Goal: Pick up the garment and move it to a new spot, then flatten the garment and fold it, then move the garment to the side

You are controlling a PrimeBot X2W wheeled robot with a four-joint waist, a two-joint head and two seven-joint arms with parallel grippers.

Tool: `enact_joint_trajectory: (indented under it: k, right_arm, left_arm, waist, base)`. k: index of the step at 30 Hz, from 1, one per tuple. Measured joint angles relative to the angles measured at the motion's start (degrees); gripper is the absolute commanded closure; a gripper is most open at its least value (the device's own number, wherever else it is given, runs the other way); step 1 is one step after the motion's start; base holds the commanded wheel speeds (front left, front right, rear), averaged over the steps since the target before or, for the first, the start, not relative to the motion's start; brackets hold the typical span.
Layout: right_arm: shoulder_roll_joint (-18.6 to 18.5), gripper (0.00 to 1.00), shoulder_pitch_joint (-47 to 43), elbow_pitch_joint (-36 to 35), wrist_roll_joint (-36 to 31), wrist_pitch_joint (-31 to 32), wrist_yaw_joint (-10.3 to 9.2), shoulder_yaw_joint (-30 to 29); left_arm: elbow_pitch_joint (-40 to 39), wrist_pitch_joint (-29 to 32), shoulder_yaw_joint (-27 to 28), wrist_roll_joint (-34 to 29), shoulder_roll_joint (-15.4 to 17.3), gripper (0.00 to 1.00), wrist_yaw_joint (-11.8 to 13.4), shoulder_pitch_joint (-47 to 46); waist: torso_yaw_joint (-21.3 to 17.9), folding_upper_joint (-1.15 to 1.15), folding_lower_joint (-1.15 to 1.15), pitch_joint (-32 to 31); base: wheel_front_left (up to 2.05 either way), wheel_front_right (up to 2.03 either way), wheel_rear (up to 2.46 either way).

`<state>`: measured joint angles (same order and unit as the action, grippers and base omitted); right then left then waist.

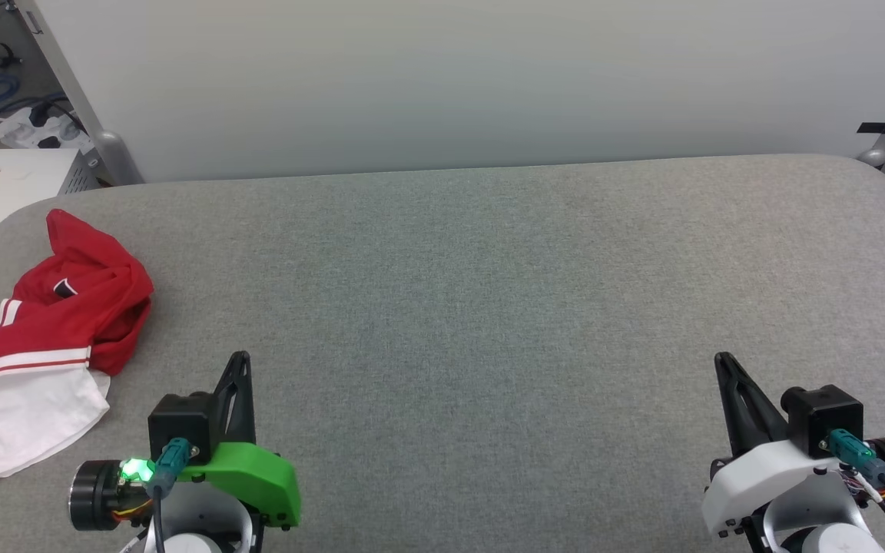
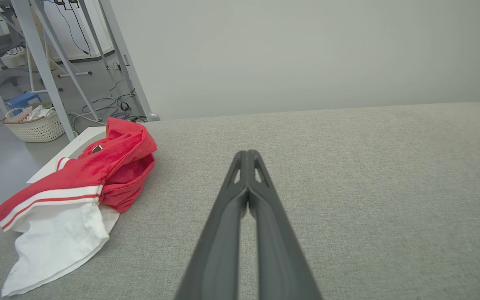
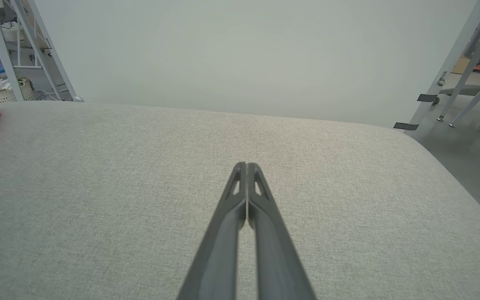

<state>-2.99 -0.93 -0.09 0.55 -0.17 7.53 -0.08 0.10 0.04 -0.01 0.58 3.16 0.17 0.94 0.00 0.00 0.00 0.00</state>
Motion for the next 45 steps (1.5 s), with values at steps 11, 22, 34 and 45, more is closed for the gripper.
enact_joint_trajectory:
  k: [11, 22, 34, 45]
  right_arm:
    - [0.0, 1.0, 0.0, 0.0, 0.0, 0.0, 0.0, 0.0]
    - [0.0, 1.0, 0.0, 0.0, 0.0, 0.0, 0.0, 0.0]
    - [0.0, 1.0, 0.0, 0.0, 0.0, 0.0, 0.0, 0.0]
    - [0.0, 1.0, 0.0, 0.0, 0.0, 0.0, 0.0, 0.0]
  left_arm:
    - [0.0, 0.0, 0.0, 0.0, 0.0, 1.0, 0.0, 0.0]
    - [0.0, 0.0, 0.0, 0.0, 0.0, 1.0, 0.0, 0.0]
    - [0.0, 0.0, 0.0, 0.0, 0.0, 1.0, 0.0, 0.0]
    - [0.0, 0.0, 0.0, 0.0, 0.0, 1.0, 0.0, 0.0]
  waist:
    - [0.0, 0.0, 0.0, 0.0]
    - [0.0, 0.0, 0.0, 0.0]
    - [0.0, 0.0, 0.0, 0.0]
    - [0.0, 0.0, 0.0, 0.0]
  base:
    - [0.0, 0.0, 0.0]
    - [0.0, 0.0, 0.0]
    - [0.0, 0.0, 0.0]
    - [0.0, 0.0, 0.0]
